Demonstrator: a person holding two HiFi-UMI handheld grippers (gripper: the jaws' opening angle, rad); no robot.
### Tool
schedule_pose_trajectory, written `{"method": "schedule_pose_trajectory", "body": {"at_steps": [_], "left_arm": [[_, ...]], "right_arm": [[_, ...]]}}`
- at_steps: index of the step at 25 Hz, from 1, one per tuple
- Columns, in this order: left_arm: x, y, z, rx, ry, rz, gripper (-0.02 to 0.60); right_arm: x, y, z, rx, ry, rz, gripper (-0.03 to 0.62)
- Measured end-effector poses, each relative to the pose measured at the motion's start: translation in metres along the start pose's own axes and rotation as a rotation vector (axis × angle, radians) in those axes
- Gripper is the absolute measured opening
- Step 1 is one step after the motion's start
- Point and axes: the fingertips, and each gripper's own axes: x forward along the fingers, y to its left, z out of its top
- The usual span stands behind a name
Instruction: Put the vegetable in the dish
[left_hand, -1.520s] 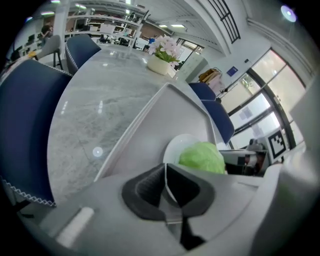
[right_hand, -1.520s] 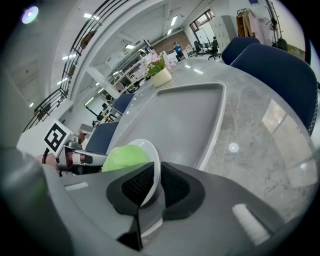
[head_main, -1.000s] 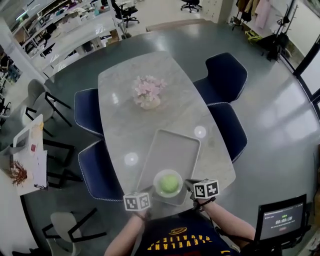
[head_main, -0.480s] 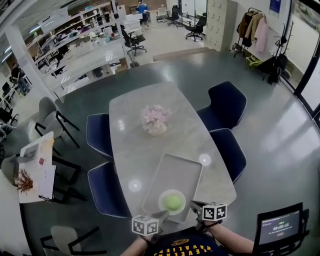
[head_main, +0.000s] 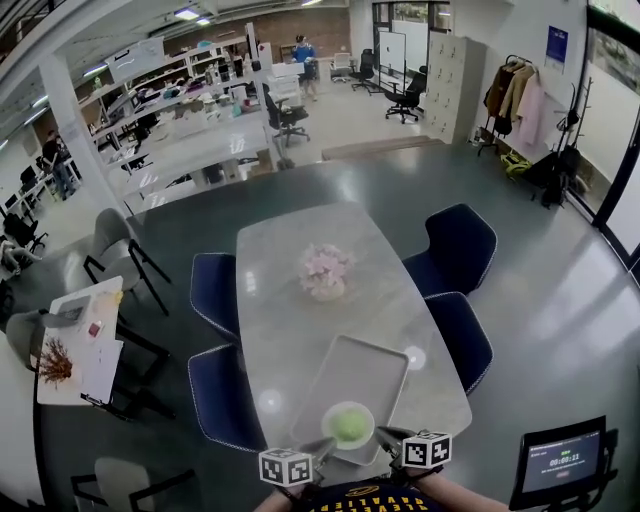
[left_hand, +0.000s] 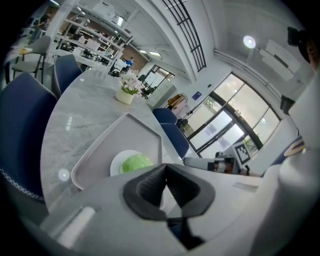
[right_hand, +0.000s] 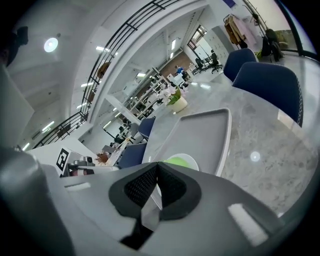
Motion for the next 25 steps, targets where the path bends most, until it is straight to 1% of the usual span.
{"method": "schedule_pose_trajectory", "body": {"at_steps": [5,9,12,16,19,22,25], "left_arm": [[-0.009,-0.002,0.018,0.009,-0.050,-0.002,0.002],[-0.020,-0.025,0.045,0.017,-0.117,-0.054,0.002],[-0.027,-0.044,0.072,0.061,-0.177,-0.088,0.002],[-0.042,-0.068,0.099,0.150,-0.242,-0.111,0.002],[-0.047,-0.081,0.111,0.211,-0.280,-0.123,0.002],[-0.046,-0.090,0.121,0.241,-0.318,-0.134,0.002],[-0.048,-0.095,0.121,0.265,-0.332,-0.128,0.002]], "right_arm": [[-0.009,0.018,0.036,-0.100,-0.065,0.033,0.006],[-0.025,0.047,0.072,-0.224,-0.160,0.057,0.006],[-0.036,0.071,0.098,-0.290,-0.222,0.098,0.006],[-0.049,0.104,0.122,-0.337,-0.286,0.148,0.006],[-0.056,0.122,0.131,-0.380,-0.331,0.175,0.006],[-0.057,0.132,0.138,-0.449,-0.368,0.188,0.006],[-0.061,0.136,0.135,-0.468,-0.394,0.188,0.006]]}}
